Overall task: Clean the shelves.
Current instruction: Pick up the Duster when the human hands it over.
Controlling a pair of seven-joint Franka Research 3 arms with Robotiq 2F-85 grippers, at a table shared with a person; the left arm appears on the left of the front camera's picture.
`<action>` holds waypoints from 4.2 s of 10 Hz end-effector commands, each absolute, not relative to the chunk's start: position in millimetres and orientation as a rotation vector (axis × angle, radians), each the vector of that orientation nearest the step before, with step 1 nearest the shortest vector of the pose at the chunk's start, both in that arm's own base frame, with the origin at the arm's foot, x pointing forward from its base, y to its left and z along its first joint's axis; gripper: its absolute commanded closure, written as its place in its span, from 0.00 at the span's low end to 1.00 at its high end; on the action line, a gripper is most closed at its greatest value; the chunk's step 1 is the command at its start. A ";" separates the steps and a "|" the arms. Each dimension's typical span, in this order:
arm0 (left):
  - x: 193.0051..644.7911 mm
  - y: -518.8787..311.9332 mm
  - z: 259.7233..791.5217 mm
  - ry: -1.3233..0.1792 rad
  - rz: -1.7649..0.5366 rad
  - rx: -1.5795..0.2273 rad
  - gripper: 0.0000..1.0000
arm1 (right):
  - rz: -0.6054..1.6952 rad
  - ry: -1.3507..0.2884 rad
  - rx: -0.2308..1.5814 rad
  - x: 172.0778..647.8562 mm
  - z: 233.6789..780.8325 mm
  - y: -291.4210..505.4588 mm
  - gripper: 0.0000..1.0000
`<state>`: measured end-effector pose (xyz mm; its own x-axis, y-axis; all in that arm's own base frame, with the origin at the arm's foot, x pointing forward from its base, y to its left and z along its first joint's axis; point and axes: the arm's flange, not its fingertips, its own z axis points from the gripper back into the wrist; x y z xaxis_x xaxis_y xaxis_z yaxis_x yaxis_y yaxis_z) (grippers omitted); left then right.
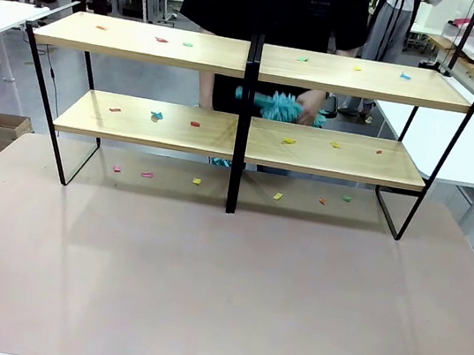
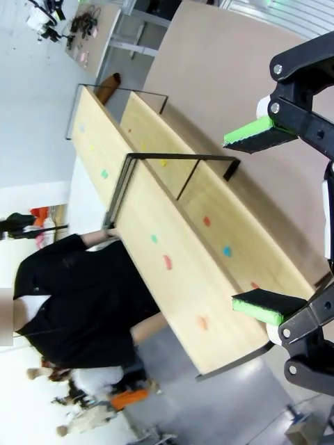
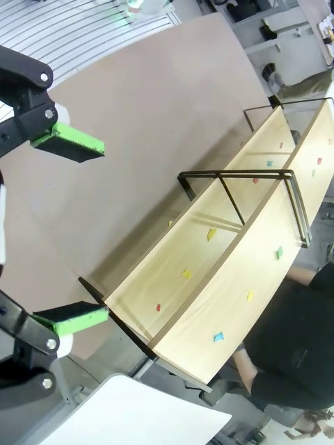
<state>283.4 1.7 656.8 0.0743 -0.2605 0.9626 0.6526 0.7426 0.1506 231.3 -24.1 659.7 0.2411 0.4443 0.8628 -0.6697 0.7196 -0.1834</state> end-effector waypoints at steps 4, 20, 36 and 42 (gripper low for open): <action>277.3 2.0 597.6 -1.199 -0.655 -0.421 0.00 | 0.789 -1.078 0.252 235.8 651.0 -25.4 0.00; 298.4 7.9 629.8 -1.177 -0.664 -0.417 0.00 | 0.493 -1.183 0.344 234.5 658.0 -41.6 0.00; 298.4 7.9 629.8 -1.177 -0.664 -0.417 0.00 | 0.284 -1.006 0.646 327.6 691.7 -46.3 0.00; 298.4 7.9 629.8 -1.177 -0.664 -0.417 0.00 | -0.335 -0.571 1.124 467.6 689.5 0.1 0.00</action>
